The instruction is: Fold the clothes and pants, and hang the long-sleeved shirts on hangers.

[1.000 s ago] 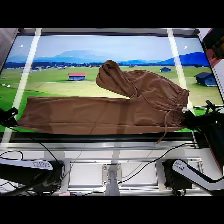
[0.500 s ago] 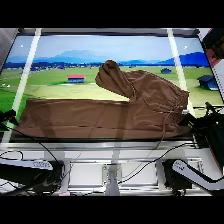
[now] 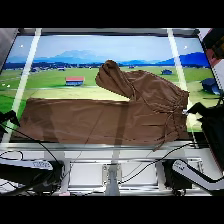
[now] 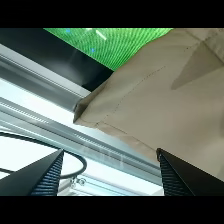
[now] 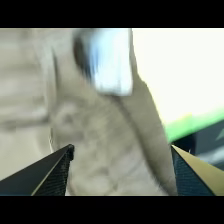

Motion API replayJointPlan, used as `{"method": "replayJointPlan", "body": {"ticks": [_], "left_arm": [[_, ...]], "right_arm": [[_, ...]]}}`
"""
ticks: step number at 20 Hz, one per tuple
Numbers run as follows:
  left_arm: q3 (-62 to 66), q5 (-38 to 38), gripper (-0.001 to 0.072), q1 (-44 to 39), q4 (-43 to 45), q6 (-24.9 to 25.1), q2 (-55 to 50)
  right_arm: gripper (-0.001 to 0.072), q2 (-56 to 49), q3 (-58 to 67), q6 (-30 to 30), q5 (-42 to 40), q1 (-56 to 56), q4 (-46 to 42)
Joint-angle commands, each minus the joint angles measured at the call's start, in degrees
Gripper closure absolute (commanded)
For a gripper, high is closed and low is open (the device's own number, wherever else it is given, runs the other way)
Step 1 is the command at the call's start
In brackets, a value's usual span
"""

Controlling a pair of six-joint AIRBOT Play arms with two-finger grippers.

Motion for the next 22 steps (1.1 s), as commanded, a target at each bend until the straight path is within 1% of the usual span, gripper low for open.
{"method": "replayJointPlan", "body": {"ticks": [1,2,4,5,7,8,9,10,11,12,13,14,15,17,18,19,21,22], "left_arm": [[0.07,-0.35,0.0062,-0.02,0.07,-0.07,0.04],[0.09,-0.44,0.0062,-0.02,0.07,-0.17,0.04],[0.98,-0.92,0.0062,-0.04,0.04,-0.26,0.11],[2.05,-0.87,0.0062,-0.04,-0.13,-0.26,0.26],[5.05,-0.17,0.0062,-0.26,-2.25,-0.24,0.85],[6.84,0.96,0.0063,-0.59,-4.63,-0.13,1.36],[8.85,3.17,0.0062,-0.98,-8.57,0.26,2.10],[10.86,5.75,0.0062,-1.57,-14.14,1.92,2.99],[12.39,8.72,0.0062,-2.36,-20.57,5.20,3.96],[13.33,11.80,0.0066,-3.43,-27.17,9.25,5.09],[13.70,15.39,0.0153,-5.14,-33.51,14.12,6.47],[13.73,18.18,0.0235,-7.19,-37.42,18.49,7.61],[13.73,20.74,0.0244,-10.10,-39.34,22.05,8.59],[13.73,24.33,0.0244,-17.07,-38.64,24.85,9.57],[13.75,25.57,0.0245,-21.09,-36.79,25.75,9.66],[13.75,27.04,0.0245,-25.09,-32.98,25.53,9.62],[13.73,29.64,0.0245,-33.66,-21.22,25.44,9.57],[13.70,31.28,0.0243,-37.42,-16.11,23.85,9.46]], "right_arm": [[0.0073,-0.92,5.57,0.50,-6.21,-0.63,-1.11],[0.0109,-2.43,6.73,0.55,-6.25,-1.60,-0.94],[0.0129,-7.28,9.62,-0.09,-3.10,-4.74,0.61],[0.0129,-10.14,11.10,-2.84,-0.76,-6.71,3.82],[0.0130,-14.78,12.15,-11.04,3.87,-10.34,14.23],[0.0129,-16.65,12.04,-15.82,5.81,-11.50,18.69],[0.0128,-18.14,12.02,-18.93,6.69,-11.96,20.15],[0.0127,-19.34,11.98,-20.83,7.41,-11.93,20.02],[0.0116,-20.20,11.89,-22.27,7.48,-11.85,20.04],[0.0090,-20.96,11.89,-23.28,7.15,-11.85,20.11],[0.0090,-21.55,11.87,-23.41,6.45,-11.85,20.04],[0.0090,-22.16,11.87,-23.41,6.05,-11.85,20.04],[0.0090,-22.86,11.74,-23.43,5.88,-11.85,20.13],[0.0091,-24.26,11.37,-23.43,5.99,-11.85,20.33],[0.0091,-25.00,11.10,-23.54,6.14,-11.85,21.03],[0.0091,-25.70,10.84,-24.15,6.34,-11.85,21.99],[0.0091,-27.26,10.69,-25.83,7.87,-11.82,24.81],[0.0090,-28.11,10.69,-26.75,8.83,-11.82,26.08]]}}
